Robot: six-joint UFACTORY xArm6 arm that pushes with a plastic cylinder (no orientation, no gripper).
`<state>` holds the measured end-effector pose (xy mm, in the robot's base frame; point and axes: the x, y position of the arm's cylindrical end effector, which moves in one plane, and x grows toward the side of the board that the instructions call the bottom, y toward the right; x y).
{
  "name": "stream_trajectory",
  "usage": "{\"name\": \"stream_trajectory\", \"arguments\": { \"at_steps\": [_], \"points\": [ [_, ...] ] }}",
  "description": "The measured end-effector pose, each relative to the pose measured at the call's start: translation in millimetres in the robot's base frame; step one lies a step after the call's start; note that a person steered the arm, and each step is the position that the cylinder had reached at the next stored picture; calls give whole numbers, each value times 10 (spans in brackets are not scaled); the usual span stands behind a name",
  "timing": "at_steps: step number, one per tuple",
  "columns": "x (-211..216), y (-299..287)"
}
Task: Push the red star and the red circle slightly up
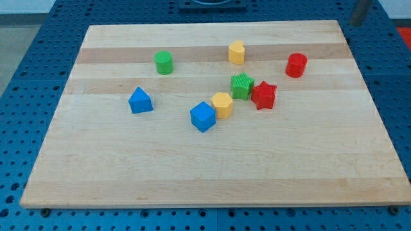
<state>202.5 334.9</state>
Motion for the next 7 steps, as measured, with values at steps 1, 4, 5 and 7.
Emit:
{"name": "stream_trajectory", "arguments": {
  "at_steps": [1,4,5,7],
  "points": [
    [0,0],
    [14,22],
    [14,22],
    [516,9]
  ]
}}
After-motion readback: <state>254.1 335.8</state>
